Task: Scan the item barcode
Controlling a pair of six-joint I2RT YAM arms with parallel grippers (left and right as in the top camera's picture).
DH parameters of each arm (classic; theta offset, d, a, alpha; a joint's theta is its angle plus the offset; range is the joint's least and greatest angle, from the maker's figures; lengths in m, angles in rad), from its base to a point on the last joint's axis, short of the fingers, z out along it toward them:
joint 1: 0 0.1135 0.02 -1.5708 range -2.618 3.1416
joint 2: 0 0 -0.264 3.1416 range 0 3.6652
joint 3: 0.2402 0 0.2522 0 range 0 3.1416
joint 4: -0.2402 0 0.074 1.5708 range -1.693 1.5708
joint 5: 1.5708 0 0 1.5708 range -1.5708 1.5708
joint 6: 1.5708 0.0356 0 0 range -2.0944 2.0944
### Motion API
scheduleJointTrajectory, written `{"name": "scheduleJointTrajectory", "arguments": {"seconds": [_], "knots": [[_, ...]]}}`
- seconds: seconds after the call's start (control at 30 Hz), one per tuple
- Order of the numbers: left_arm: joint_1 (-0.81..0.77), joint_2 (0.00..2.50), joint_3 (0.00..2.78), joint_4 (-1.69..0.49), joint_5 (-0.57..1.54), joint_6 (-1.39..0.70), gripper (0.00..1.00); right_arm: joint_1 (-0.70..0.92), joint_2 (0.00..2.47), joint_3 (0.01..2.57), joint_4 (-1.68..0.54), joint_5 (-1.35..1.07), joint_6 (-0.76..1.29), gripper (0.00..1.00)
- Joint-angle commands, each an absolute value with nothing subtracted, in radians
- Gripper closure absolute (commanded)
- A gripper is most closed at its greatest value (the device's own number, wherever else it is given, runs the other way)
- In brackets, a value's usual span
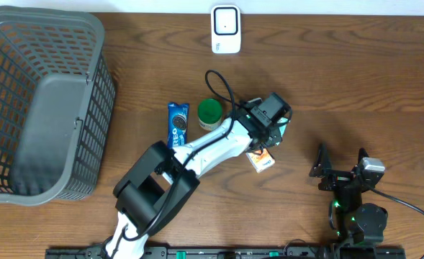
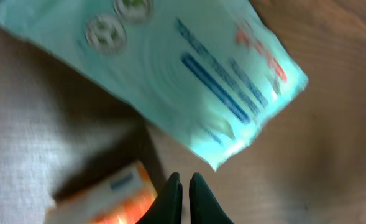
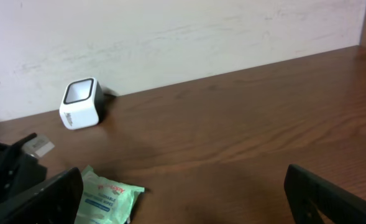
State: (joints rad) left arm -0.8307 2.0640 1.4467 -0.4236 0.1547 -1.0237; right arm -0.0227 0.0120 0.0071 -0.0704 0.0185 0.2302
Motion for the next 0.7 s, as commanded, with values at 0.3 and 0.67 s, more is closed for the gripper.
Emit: {"name": "scheduleJointTrajectory", "arguments": {"seconds": [0.3, 0.67], "knots": [[-0.723, 2.099, 1.46, -0.545, 0.234, -1.045, 0.92, -0.013, 0.007, 0.006, -0.074, 0.024, 0.239, 0.01], [-0.72, 2.096, 1.46, -0.57, 0.172, -0.976, 0.93, -0.013, 0.007, 0.006, -0.074, 0.024, 0.239, 0.01]]}}
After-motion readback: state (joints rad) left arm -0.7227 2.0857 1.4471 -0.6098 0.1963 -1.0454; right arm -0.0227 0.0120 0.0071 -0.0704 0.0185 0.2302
